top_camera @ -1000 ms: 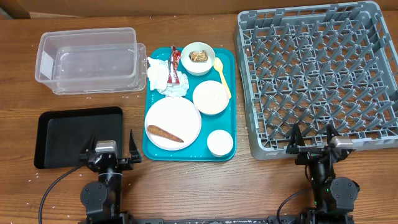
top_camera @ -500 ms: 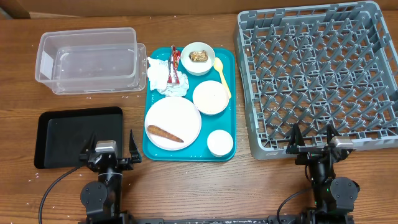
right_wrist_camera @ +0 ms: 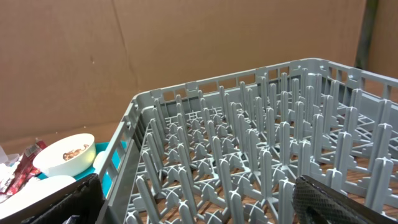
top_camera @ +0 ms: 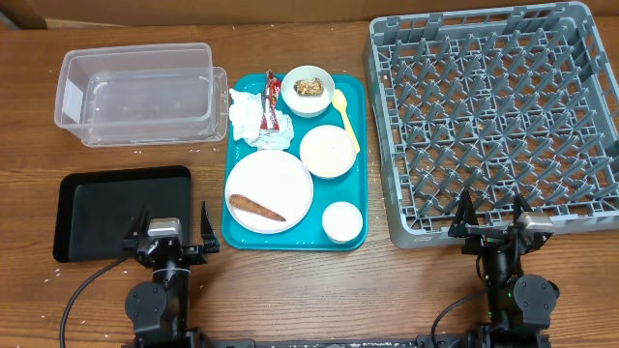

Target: Sort waste into correct bins and load items into the dishwasher

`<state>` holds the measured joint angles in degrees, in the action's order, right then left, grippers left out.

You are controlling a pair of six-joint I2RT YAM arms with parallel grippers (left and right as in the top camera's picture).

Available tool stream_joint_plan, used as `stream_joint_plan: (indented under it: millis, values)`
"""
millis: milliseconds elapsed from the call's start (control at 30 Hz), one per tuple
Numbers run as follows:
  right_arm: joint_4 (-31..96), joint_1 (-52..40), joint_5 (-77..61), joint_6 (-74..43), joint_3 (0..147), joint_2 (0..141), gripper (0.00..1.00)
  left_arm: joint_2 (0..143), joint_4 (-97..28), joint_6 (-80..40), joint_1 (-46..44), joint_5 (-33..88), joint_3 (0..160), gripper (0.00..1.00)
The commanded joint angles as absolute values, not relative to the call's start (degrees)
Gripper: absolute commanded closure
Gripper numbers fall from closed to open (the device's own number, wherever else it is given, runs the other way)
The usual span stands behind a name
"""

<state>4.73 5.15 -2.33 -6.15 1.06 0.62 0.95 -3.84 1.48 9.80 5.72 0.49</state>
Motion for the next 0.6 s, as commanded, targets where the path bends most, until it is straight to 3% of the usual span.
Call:
stream_joint_plan:
  millis: [0,300,567]
  values:
    - [4.43,5.06,-1.17,-5.96,0.47,0.16,0.0,0.27,-4.05,1.3,10.07,4.91,0.3,0.0]
    - [1.28,5.06,-2.31,-12.38,0.82,0.16,0.0,0.27,-2.63,1.26,10.07,7.03,0.3,0.0]
    - [-0.99,5.06,-7.81,-13.93,2.24,0.16,0.0,0.27,8.16,1.13,10.07,7.79,0.3,0.0]
